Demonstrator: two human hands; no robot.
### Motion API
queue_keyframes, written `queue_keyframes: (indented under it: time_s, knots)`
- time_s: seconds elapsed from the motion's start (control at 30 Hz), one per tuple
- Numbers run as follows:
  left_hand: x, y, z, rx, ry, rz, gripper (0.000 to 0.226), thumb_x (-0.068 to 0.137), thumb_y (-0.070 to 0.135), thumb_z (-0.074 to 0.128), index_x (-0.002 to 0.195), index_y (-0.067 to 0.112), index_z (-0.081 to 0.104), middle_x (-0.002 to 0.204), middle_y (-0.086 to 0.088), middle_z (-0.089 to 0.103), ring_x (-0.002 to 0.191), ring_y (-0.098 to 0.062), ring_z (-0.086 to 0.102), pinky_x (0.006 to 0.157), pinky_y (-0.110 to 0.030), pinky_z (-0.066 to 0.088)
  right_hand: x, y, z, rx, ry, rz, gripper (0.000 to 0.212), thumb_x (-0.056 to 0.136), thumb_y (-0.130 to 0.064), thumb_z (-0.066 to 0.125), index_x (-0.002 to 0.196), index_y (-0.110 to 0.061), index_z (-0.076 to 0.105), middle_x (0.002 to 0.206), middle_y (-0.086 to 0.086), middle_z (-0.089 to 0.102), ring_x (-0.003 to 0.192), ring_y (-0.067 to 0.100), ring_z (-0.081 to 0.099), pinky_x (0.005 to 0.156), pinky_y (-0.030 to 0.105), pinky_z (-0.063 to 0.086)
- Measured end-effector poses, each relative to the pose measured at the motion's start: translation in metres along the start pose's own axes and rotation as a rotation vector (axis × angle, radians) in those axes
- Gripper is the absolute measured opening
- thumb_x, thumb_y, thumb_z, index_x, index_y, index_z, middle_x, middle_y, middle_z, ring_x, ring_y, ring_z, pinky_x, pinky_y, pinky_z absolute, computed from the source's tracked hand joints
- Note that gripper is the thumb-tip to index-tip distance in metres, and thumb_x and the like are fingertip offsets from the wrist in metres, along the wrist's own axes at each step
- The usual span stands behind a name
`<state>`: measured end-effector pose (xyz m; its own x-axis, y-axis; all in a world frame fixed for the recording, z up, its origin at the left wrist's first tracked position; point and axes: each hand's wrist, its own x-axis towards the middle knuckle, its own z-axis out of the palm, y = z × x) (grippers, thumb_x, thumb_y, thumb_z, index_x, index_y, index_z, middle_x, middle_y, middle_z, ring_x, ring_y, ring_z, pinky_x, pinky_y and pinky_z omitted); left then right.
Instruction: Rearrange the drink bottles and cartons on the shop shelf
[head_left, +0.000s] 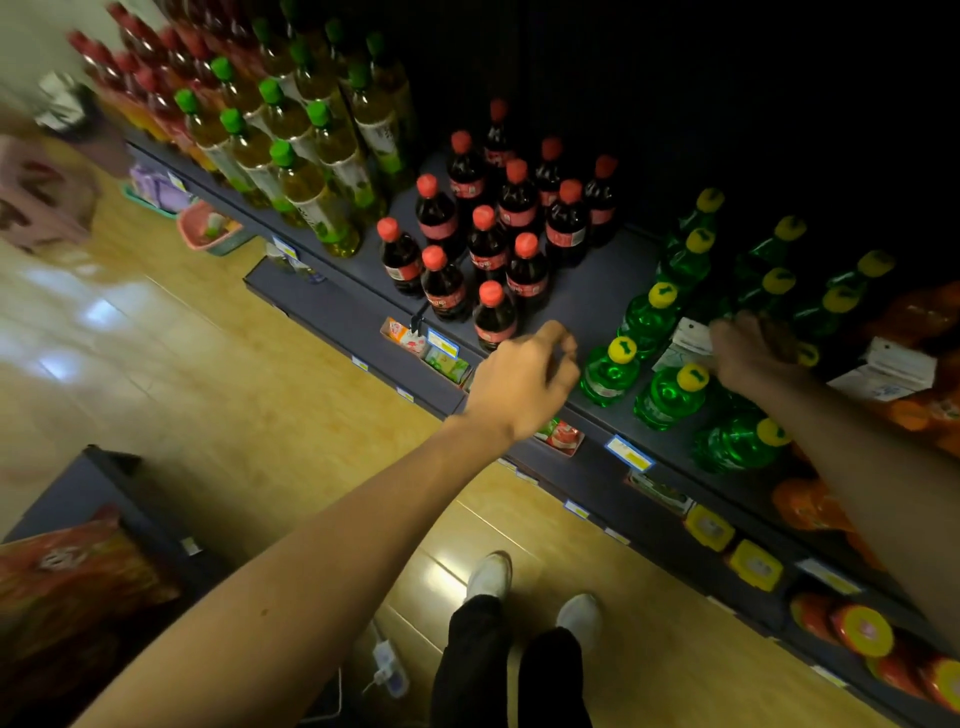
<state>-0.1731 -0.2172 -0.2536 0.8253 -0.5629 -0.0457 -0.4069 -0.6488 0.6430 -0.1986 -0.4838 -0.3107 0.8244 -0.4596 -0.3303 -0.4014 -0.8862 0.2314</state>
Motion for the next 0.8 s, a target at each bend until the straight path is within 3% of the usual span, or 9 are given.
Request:
queue_keyframes:
  time_s: [0.2, 0.37, 0.53, 0.7, 0.8]
  knots:
    - [0.003, 0.003, 0.001, 0.004, -0.026, 0.024, 0.012, 0.089, 0.024, 0.050, 0.100, 0.021, 0.052, 0.073, 0.002, 0.057, 0.069, -0.026, 0.059, 0.063, -0.040, 0.051, -0.004, -0.003, -0.002, 0.024, 0.037, 0.014, 0.041, 0.087, -0.028, 0.063, 0.119, -0.004, 0.056, 0.126, 0.018, 0.050, 0.120, 0.034, 0.042, 0.099, 0.041, 0.035]
    - [0.007, 0.018, -0.004, 0.009, -0.028, 0.070, 0.013, 0.089, 0.024, 0.050, 0.101, 0.020, 0.053, 0.076, 0.000, 0.060, 0.072, -0.027, 0.059, 0.061, -0.036, 0.048, -0.027, 0.010, -0.025, 0.134, 0.169, 0.030, 0.046, 0.086, -0.019, 0.065, 0.122, 0.004, 0.048, 0.123, 0.024, 0.052, 0.118, 0.039, 0.042, 0.093, 0.044, 0.038]
    - [0.008, 0.040, -0.013, 0.009, -0.044, 0.139, 0.013, 0.090, 0.025, 0.051, 0.103, 0.022, 0.054, 0.078, 0.001, 0.063, 0.075, -0.027, 0.060, 0.062, -0.039, 0.049, -0.059, 0.033, -0.057, 0.415, 0.322, 0.052, 0.044, 0.087, -0.025, 0.063, 0.120, 0.002, 0.051, 0.117, 0.028, 0.056, 0.110, 0.043, 0.051, 0.085, 0.043, 0.041]
    - [0.013, 0.065, -0.025, 0.030, -0.074, 0.254, 0.014, 0.088, 0.025, 0.050, 0.101, 0.021, 0.053, 0.078, -0.003, 0.066, 0.075, -0.031, 0.061, 0.063, -0.042, 0.050, -0.107, 0.052, -0.078, 0.724, 0.434, 0.085, 0.035, 0.087, -0.033, 0.062, 0.110, -0.007, 0.054, 0.102, 0.021, 0.066, 0.095, 0.040, 0.060, 0.076, 0.043, 0.048]
    - [0.015, 0.081, -0.030, 0.017, -0.103, 0.338, 0.013, 0.088, 0.027, 0.049, 0.099, 0.022, 0.053, 0.073, -0.001, 0.066, 0.070, -0.030, 0.062, 0.062, -0.043, 0.052, -0.139, 0.058, -0.092, 0.807, 0.520, 0.106, 0.035, 0.088, -0.028, 0.064, 0.112, -0.003, 0.057, 0.104, 0.018, 0.067, 0.094, 0.035, 0.061, 0.074, 0.033, 0.044]
